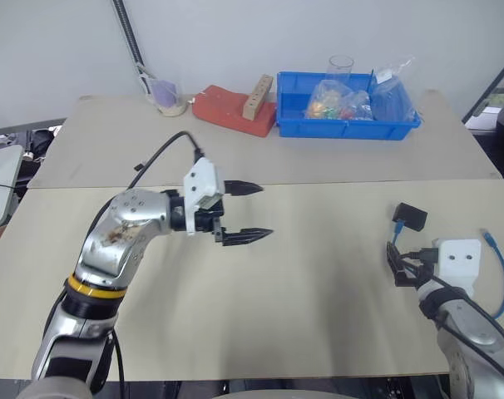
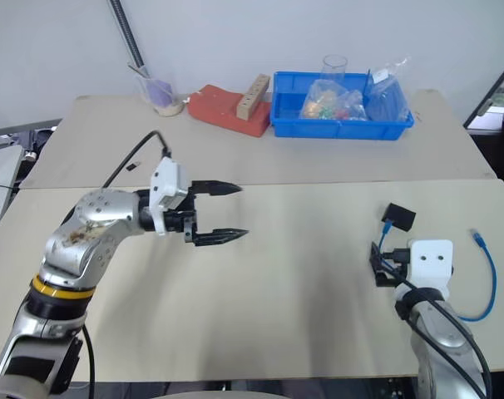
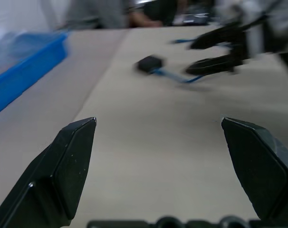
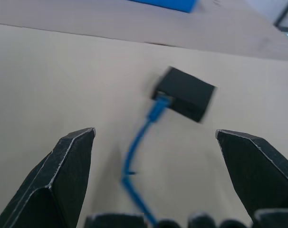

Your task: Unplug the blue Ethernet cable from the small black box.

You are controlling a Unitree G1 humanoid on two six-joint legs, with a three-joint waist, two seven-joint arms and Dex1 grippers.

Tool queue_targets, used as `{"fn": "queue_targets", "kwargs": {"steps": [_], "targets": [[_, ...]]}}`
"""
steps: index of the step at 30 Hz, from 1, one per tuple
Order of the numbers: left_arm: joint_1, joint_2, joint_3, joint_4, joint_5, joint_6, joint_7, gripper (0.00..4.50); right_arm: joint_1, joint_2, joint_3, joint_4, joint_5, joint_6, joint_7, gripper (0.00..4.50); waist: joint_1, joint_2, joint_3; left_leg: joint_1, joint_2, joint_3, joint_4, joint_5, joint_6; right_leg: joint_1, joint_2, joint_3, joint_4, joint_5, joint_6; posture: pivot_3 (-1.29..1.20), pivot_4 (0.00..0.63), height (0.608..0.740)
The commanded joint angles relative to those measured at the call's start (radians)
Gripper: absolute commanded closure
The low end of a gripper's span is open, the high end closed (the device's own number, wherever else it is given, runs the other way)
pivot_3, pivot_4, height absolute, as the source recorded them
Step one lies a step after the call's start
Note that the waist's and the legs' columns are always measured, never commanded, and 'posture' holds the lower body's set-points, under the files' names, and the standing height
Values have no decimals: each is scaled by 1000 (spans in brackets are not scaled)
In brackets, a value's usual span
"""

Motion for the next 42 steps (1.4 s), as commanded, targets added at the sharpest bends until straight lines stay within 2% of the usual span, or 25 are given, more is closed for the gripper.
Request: {"fn": "queue_targets", "kwargs": {"steps": [1,5,12,15,25,26,29,33,37,40,42], "targets": [[-66,-14,7,44,-24,-24,-64,33,-100,25,-23,78,33,43,-31,0,-2,0,0,0,0,0,0,0,0,0,0,0,0,0,0,0,150,740],[-89,-7,18,61,-17,-34,-87,33,-227,40,6,174,26,83,-59,0,0,1,0,-1,0,-1,0,0,0,0,1,1,1,0,0,0,150,740],[-48,26,45,12,-16,-14,-64,33,-325,39,10,282,-19,130,-139,0,12,1,0,-2,-1,-3,1,0,0,0,0,2,0,0,0,0,150,740],[-31,38,53,-9,-18,-9,-52,0,-347,50,-6,310,-22,155,-174,705,11,1,0,-2,-1,-3,1,0,0,0,-1,2,1,0,0,0,150,740],[-6,52,80,-47,-18,0,-19,0,-361,63,5,303,-23,189,-220,4205,11,1,0,-2,-4,-8,1,0,0,0,-1,1,2,0,0,0,150,740],[-5,51,82,-47,-15,-2,-16,0,-358,56,15,288,-26,191,-215,4464,11,1,0,-2,-4,-9,1,0,0,0,-1,1,2,0,0,0,150,740],[-13,46,87,-38,-17,-1,-6,0,-370,-22,86,252,-35,144,-116,4483,11,1,0,-3,-4,-11,1,0,0,0,-1,1,2,0,0,0,150,740],[-36,21,174,35,-92,102,70,0,-437,-249,274,244,-46,-125,253,4483,1,3,1,-3,-6,-11,2,1,1,0,-3,2,2,-1,2,0,150,740],[-23,39,239,88,-136,170,99,0,-483,-432,390,357,-88,-544,582,4483,1,2,1,-2,-6,-13,2,0,2,1,0,0,2,-2,3,0,150,740],[-37,53,277,94,-187,240,112,0,-611,-472,448,552,-142,-896,696,4483,6,0,3,-2,-6,-15,3,0,2,3,0,-1,1,-2,3,0,150,740],[-48,59,296,92,-231,301,118,0,-702,-464,475,672,-180,-1115,718,4483,6,0,3,-2,-7,-16,4,1,3,3,-3,-1,1,-2,3,0,150,740]]}}
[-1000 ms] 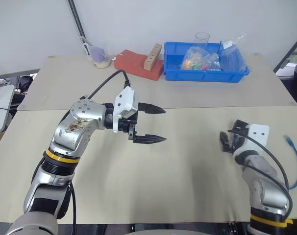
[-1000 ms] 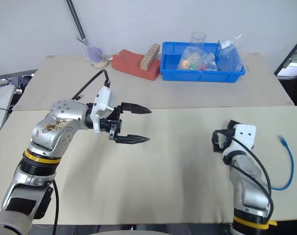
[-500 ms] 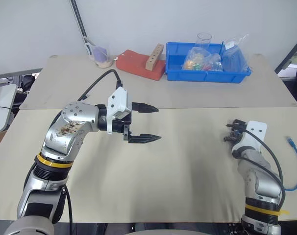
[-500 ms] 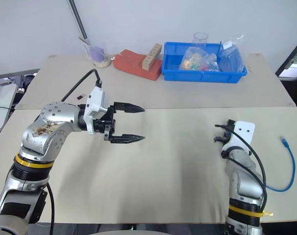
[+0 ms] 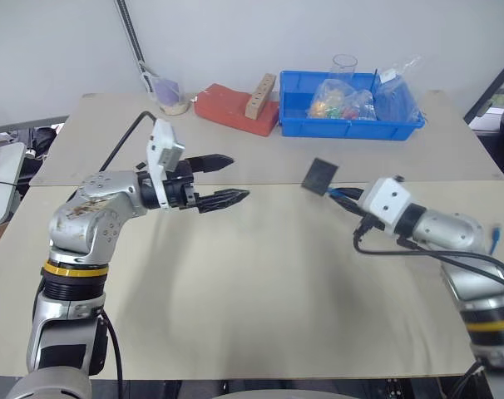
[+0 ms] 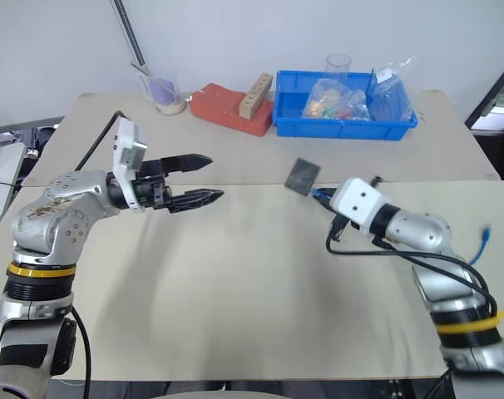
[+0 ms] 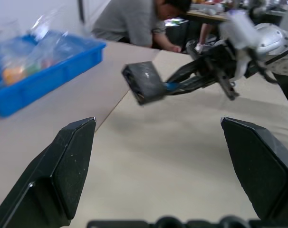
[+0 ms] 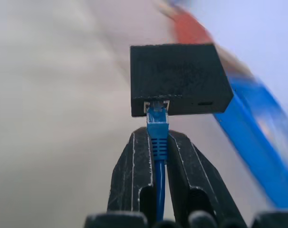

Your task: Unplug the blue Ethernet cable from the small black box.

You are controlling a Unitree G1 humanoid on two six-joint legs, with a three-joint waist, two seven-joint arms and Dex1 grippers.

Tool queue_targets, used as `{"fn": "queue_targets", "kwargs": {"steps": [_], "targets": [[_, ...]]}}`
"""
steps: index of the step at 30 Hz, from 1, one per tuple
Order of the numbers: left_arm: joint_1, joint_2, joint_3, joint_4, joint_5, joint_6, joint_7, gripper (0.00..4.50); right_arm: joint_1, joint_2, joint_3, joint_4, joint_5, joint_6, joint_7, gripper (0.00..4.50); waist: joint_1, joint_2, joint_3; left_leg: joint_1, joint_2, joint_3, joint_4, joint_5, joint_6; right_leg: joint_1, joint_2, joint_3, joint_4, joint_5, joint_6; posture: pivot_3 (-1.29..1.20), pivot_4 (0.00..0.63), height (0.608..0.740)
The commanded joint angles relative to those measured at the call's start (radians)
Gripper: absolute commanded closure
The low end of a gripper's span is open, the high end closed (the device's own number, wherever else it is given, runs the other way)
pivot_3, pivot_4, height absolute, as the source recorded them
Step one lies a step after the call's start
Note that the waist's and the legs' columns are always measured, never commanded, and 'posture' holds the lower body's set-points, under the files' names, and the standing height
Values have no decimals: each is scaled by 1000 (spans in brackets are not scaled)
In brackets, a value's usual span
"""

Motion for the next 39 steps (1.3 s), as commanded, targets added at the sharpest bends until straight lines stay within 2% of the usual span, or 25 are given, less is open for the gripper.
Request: {"fn": "queue_targets", "kwargs": {"steps": [1,4,7,11,19,22,28,29,33,34,37,39], "targets": [[-34,21,56,-11,-80,84,10,0,-151,6,29,172,-64,-400,49,4483,0,0,0,0,0,-1,1,0,0,0,-1,0,0,0,0,0,150,740],[-31,24,58,-12,-110,125,6,0,-273,43,77,309,-115,-642,49,4483,0,0,0,3,-1,-4,1,0,0,3,-1,-1,1,0,0,0,150,740],[-33,18,34,-12,-101,125,3,0,-347,87,111,369,-148,-766,34,4483,0,0,0,5,0,-6,1,0,0,6,-1,-2,1,0,0,0,150,740],[-55,-8,8,3,-84,113,2,0,-406,138,133,383,-207,-821,-1,4483,2,0,1,6,0,-8,1,0,0,8,-2,-3,2,0,0,0,150,740],[-64,-41,-34,17,-66,105,0,0,-449,167,133,381,-316,-813,-96,4483,2,0,0,6,0,-9,2,0,0,9,-3,-4,3,0,0,0,150,740],[-65,-44,-35,24,-73,109,-9,877,-449,165,135,376,-329,-813,-117,4483,2,0,0,6,0,-9,2,0,0,9,-3,-4,4,0,0,0,150,740],[-77,-49,-38,36,-74,102,-27,3779,-452,157,139,376,-346,-819,-144,4483,1,0,1,7,0,-9,2,0,0,9,-2,-4,5,0,0,0,150,740],[-80,-50,-41,42,-71,98,-30,3954,-451,154,139,377,-348,-822,-147,4483,1,0,1,7,0,-9,2,0,0,9,-2,-4,5,0,0,0,150,740],[-85,-52,-57,61,-47,68,-38,3932,-449,145,154,372,-317,-814,-124,4483,1,0,1,7,0,-9,2,0,0,9,-2,-4,5,0,0,0,150,740],[-87,-49,-64,64,-39,61,-42,3932,-445,137,170,366,-275,-788,-83,3434,1,0,1,7,0,-9,2,0,0,9,-3,-4,5,0,0,0,150,740],[-92,-41,-74,74,-24,35,-72,3932,-432,111,203,324,-130,-684,43,2410,1,0,1,7,0,-9,2,0,0,9,-3,-4,4,0,0,0,150,740],[-93,-29,-86,78,-8,11,-104,3932,-410,88,214,256,9,-524,165,1697,1,0,1,7,0,-9,2,0,0,10,-3,-4,4,0,0,0,150,740]]}}
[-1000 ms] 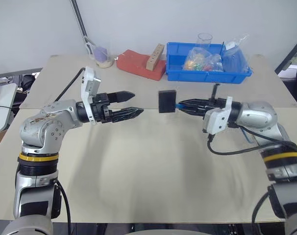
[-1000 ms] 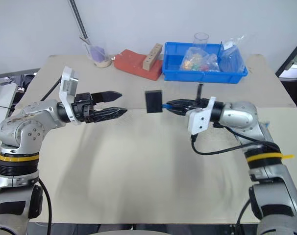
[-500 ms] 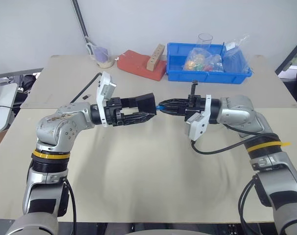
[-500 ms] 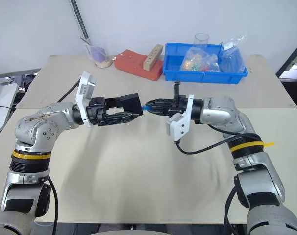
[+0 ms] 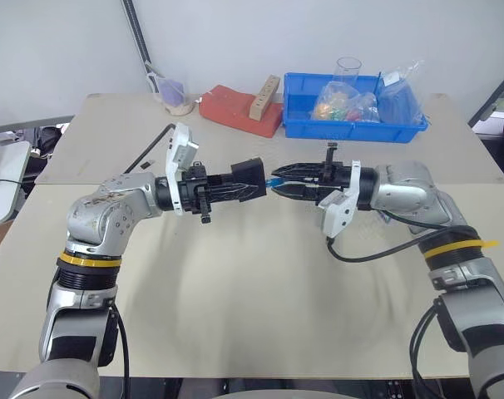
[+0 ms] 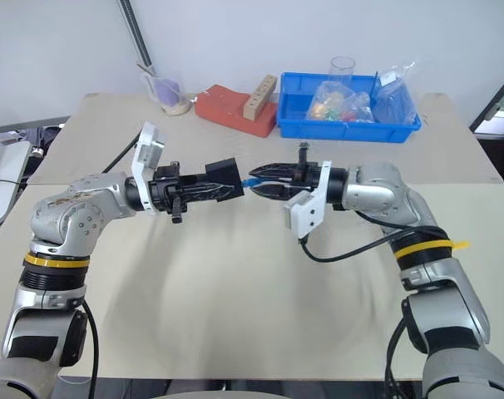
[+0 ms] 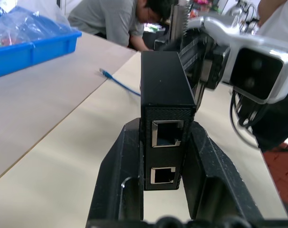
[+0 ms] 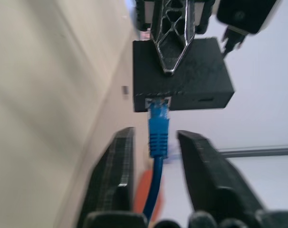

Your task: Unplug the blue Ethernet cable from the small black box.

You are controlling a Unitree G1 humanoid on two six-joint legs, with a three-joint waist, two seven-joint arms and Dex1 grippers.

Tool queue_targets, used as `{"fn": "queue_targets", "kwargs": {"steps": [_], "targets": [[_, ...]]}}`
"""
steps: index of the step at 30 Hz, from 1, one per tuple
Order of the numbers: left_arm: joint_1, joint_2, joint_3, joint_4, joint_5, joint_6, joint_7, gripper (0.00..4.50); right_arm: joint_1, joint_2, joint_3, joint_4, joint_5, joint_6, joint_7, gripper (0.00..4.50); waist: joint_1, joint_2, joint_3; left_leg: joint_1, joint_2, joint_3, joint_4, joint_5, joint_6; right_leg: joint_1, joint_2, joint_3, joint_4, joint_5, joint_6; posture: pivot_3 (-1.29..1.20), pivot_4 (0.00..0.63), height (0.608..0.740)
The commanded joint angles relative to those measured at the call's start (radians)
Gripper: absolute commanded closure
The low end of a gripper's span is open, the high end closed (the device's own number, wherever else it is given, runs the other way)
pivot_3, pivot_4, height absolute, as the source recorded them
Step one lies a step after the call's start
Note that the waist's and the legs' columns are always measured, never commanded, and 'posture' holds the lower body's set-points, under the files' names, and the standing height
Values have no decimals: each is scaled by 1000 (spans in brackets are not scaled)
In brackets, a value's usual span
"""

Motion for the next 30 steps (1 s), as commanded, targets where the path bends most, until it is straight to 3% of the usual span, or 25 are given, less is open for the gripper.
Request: {"fn": "queue_targets", "kwargs": {"steps": [1,4,8,11,14,15,17,30], "targets": [[-30,26,-8,-6,26,-59,-58,3932,21,-52,0,-156,262,286,197,1357,1,0,0,0,0,0,0,0,0,0,0,0,0,0,0,0,150,740],[-31,37,-19,-1,49,-98,-98,3932,37,-95,-42,-329,518,762,276,346,2,0,0,-1,1,-2,0,0,0,1,0,-1,1,0,0,0,150,740],[-36,38,-28,2,62,-128,-131,3932,-25,-121,-85,-427,765,1338,267,346,1,0,0,-1,1,-3,0,0,0,1,0,-2,1,0,0,0,150,740],[-41,33,-34,8,74,-145,-144,3932,-60,-100,-109,-445,854,1577,239,346,3,0,0,-1,1,-4,0,0,1,1,0,-3,-1,0,0,0,150,740],[-45,29,-35,8,76,-145,-146,3932,-65,-85,-120,-462,849,1636,242,346,4,0,0,-4,0,-6,0,-1,1,0,0,-6,-3,0,-1,0,150,740],[-45,30,-34,7,76,-144,-148,3932,-64,-85,-119,-471,842,1646,254,871,5,0,0,-5,-1,-7,0,-1,1,-1,0,-6,-4,0,0,0,150,740],[-45,32,-33,5,76,-143,-150,3932,-59,-85,-120,-490,835,1669,266,1463,5,0,0,-6,-1,-7,0,-1,1,-2,0,-6,-4,0,0,0,150,740],[-44,29,-34,-27,59,-124,-158,3932,-58,-18,-118,-475,765,1702,257,1463,3,0,0,-7,-1,-10,0,-1,2,-2,1,-10,-4,0,0,0,150,740]]}}
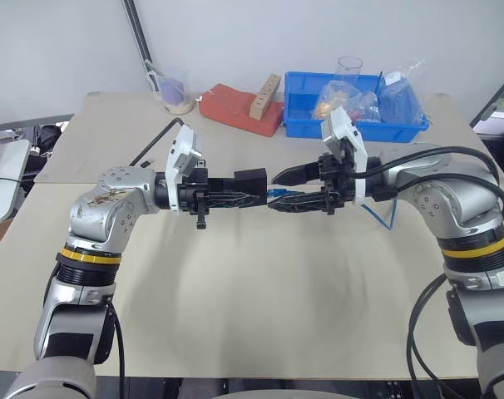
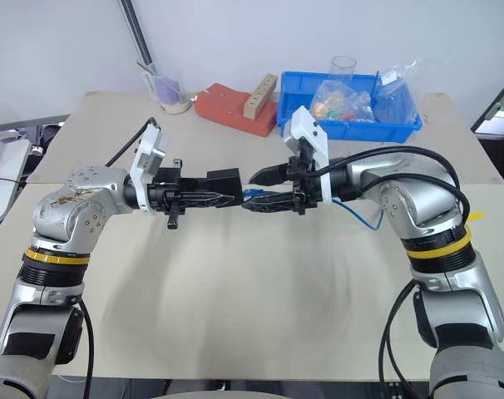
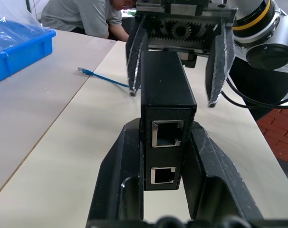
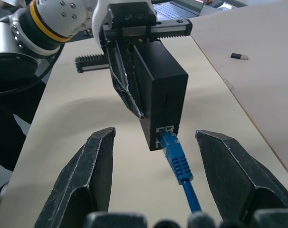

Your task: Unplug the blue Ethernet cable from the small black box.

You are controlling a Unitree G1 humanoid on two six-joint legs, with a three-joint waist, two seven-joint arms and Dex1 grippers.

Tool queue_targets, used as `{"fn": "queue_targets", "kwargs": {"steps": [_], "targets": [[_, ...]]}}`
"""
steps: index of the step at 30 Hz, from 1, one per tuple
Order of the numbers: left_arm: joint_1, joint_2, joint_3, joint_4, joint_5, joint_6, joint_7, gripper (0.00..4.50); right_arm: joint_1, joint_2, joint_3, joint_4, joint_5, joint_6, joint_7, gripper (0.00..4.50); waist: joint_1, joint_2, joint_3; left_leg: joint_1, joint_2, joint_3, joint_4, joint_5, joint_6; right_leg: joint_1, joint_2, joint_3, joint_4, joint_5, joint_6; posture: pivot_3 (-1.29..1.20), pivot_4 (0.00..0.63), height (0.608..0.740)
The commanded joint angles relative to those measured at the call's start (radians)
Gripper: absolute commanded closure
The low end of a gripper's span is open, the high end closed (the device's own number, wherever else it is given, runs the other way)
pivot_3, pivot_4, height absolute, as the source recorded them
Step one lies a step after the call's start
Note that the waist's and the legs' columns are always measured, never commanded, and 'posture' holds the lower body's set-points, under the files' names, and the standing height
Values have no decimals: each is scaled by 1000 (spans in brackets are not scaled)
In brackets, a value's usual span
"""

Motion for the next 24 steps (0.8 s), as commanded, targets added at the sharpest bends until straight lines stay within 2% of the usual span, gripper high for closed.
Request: {"fn": "queue_targets", "kwargs": {"steps": [1,5,8,14,15,24], "targets": [[-23,3,9,-45,-19,-6,-15,3932,-16,6,-26,-2,-9,7,14,1463,0,0,0,0,0,0,0,0,0,0,0,0,0,0,0,0,150,740],[-20,4,7,-47,-16,-7,-20,3932,-19,8,-27,10,-15,15,32,1463,0,0,0,0,0,-1,0,0,0,0,0,-1,0,0,0,0,150,740],[-15,5,5,-52,-16,-8,-26,3932,-21,10,-24,19,-25,8,44,2242,0,0,0,0,0,-2,0,0,0,0,0,-3,0,0,0,0,150,740],[-11,7,-1,-68,-24,4,-35,3932,-27,14,-20,34,-47,2,79,4337,0,0,0,-1,0,-4,0,0,0,0,0,-6,0,0,0,0,150,740],[-10,7,-2,-70,-24,4,-37,3932,-28,14,-19,36,-50,3,87,4465,0,0,0,-1,0,-5,0,0,0,0,0,-7,0,0,0,0,150,740],[12,27,-26,-86,-9,-12,-76,3932,-34,0,-18,33,-57,21,151,4465,0,1,0,-2,0,-8,0,0,1,0,0,-11,0,0,0,0,150,740]]}}
